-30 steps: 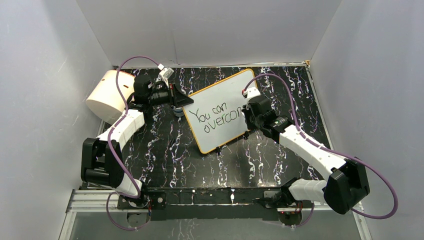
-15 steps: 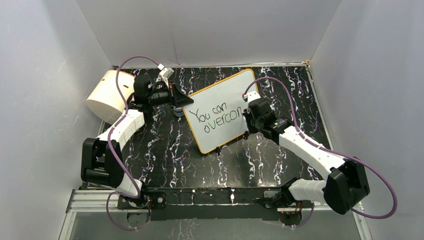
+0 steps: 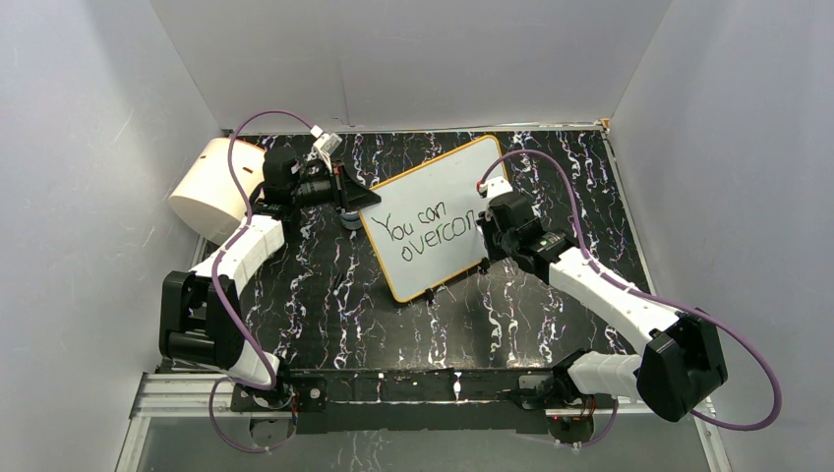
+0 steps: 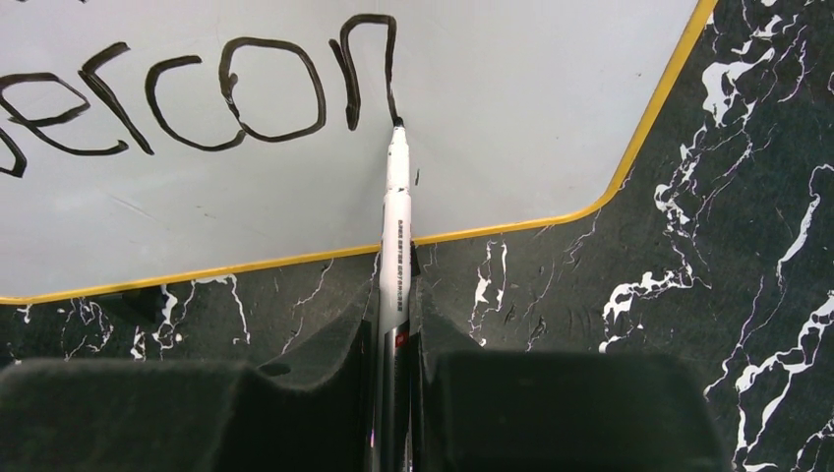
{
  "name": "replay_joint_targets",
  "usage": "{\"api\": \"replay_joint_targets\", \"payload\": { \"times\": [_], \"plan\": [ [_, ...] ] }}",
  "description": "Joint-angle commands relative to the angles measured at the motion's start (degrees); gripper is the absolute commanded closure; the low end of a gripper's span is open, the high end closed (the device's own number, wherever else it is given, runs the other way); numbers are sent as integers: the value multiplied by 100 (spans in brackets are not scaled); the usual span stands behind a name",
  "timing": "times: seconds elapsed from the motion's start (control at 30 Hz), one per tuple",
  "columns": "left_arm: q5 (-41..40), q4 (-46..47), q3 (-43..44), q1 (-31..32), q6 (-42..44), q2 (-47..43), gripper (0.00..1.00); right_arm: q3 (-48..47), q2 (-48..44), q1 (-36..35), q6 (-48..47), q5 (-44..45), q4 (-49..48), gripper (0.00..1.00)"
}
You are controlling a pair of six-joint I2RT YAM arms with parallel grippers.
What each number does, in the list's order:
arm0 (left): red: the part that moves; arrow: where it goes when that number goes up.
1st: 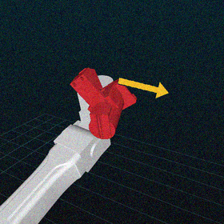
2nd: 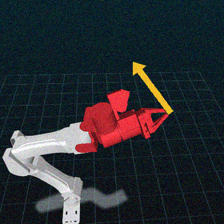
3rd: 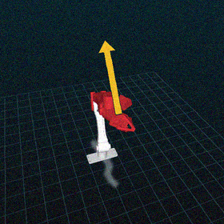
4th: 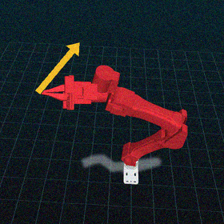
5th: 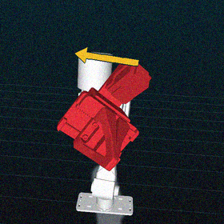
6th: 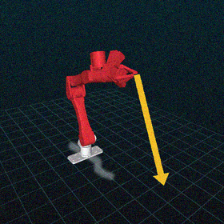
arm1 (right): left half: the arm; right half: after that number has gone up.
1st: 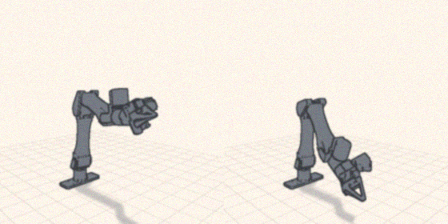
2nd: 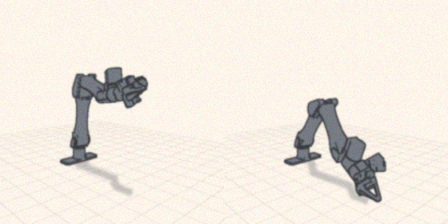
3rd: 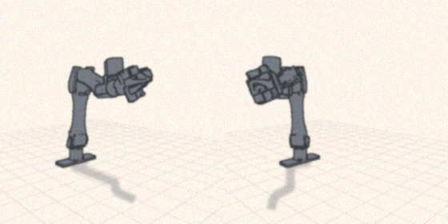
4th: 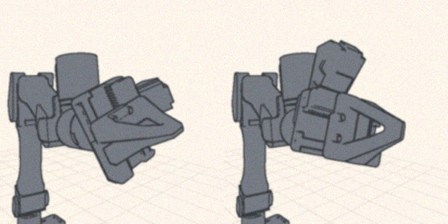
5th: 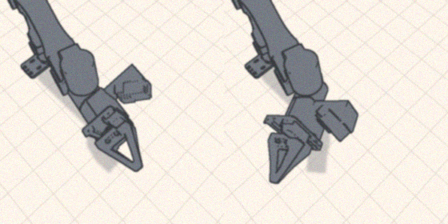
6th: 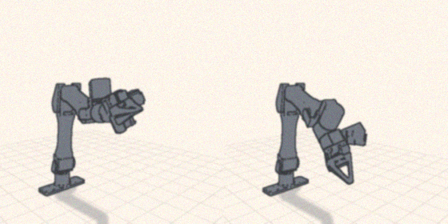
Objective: Write a sentence on the whiteboard
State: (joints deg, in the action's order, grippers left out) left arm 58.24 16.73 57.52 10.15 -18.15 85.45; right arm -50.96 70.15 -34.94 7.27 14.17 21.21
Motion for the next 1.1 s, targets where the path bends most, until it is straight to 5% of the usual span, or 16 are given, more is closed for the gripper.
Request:
{"api": "replay_joint_targets", "payload": {
  "times": [0.0,1.07],
  "plan": [
    [164,-698,-142,219,261,198,100,-346,-101,17,-42,-82,-582,100],
    [164,-715,-128,233,277,183,100,-476,85,281,-27,76,-540,100]
  ]
}}
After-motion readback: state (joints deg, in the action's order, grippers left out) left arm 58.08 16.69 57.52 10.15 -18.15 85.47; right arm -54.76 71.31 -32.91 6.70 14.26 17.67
